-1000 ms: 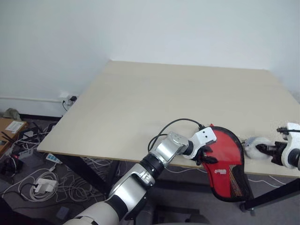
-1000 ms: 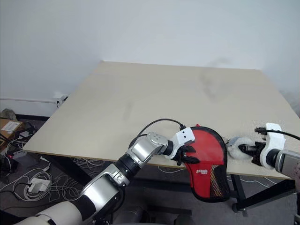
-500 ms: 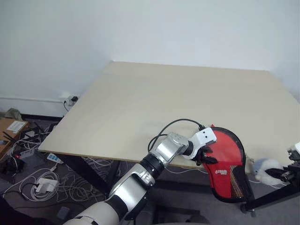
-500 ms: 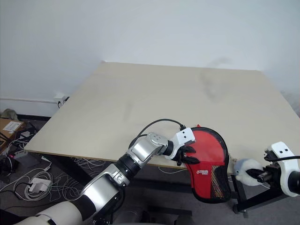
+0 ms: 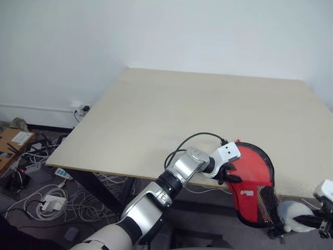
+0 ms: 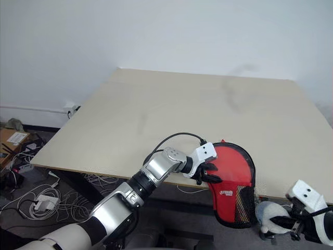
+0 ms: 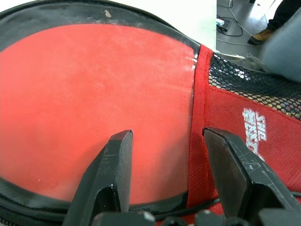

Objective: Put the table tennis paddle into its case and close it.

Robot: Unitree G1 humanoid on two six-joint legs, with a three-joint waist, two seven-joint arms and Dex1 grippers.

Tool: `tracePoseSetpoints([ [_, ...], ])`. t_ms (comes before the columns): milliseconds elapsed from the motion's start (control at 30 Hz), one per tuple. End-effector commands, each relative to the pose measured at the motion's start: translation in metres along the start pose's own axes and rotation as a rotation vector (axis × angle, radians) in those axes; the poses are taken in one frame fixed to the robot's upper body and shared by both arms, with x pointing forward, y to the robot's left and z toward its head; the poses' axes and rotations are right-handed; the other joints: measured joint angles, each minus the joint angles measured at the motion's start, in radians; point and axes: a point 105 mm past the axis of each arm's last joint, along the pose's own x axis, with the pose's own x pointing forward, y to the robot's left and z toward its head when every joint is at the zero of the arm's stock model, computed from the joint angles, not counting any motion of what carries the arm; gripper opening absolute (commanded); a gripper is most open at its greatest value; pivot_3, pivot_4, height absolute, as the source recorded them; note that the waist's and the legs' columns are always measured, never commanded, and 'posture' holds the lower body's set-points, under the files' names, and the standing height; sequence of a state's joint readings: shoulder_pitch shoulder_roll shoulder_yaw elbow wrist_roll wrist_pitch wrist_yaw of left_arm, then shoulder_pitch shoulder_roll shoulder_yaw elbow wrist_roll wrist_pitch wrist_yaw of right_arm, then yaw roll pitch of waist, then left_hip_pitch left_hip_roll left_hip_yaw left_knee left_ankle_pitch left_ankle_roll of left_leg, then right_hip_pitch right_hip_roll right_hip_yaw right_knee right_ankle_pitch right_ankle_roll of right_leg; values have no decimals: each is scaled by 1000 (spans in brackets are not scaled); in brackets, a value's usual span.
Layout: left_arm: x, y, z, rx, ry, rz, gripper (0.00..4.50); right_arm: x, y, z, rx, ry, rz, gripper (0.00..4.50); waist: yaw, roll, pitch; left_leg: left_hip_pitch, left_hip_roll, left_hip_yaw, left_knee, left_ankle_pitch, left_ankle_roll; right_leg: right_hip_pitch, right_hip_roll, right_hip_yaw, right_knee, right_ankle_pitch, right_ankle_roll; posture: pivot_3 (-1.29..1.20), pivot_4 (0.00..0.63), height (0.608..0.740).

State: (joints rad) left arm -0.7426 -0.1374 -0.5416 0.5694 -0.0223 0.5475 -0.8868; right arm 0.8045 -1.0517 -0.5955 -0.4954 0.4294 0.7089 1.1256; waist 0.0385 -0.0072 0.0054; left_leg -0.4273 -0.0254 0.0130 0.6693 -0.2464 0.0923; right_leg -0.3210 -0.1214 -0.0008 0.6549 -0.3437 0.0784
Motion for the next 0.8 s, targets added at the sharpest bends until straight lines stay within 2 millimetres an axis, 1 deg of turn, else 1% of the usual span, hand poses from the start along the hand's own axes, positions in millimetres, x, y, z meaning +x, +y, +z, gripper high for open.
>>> tracePoseSetpoints([
  [33, 12, -6, -35, -105, 124, -9, 2471, -7, 10, -3, -46, 24, 31, 300, 0, 0, 0, 0, 0, 0, 0, 0, 0, 0, 0, 0, 0, 0, 0, 0, 0, 715],
  [167, 12, -6, -36, -109, 123, -8, 2471, -16, 17, -16, -53, 70, 48, 299, 1, -1, -1, 0, 0, 0, 0, -1, 0, 0, 0, 0, 0, 0, 0, 0, 0, 715],
  [367, 13, -7, -36, -104, 119, -9, 2471, -28, 37, -21, -69, 70, 110, 299, 1, -2, -1, 0, 0, 0, 0, -2, -1, 0, 0, 0, 0, 0, 0, 0, 0, 715],
  [433, 14, -7, -34, -75, 105, -10, 2471, -29, 39, -23, -70, 80, 102, 299, 1, -2, -2, 0, 1, 0, 0, -4, -4, 0, 0, 0, 0, 0, 0, 0, 0, 715],
  [533, 14, -9, -32, -47, 91, -17, 2471, -28, 42, -22, -74, 78, 107, 299, 2, -3, -2, 0, 1, 0, 1, -4, -4, 0, 0, 0, 0, 0, 0, 0, 0, 715],
  [667, 15, -8, -32, -28, 89, -18, 2471, -22, 42, -19, -77, 60, 81, 1735, 6, -2, -2, 0, 1, 0, 2, -5, -4, 0, -1, 1, 0, 0, 0, 0, 0, 715],
  [800, 14, -6, -33, -27, 90, -12, 2471, -22, 43, -12, -58, 23, 84, 3195, 6, -3, -2, 0, 1, 0, 2, -5, -4, 0, -1, 1, 0, 0, 0, 0, 0, 715],
])
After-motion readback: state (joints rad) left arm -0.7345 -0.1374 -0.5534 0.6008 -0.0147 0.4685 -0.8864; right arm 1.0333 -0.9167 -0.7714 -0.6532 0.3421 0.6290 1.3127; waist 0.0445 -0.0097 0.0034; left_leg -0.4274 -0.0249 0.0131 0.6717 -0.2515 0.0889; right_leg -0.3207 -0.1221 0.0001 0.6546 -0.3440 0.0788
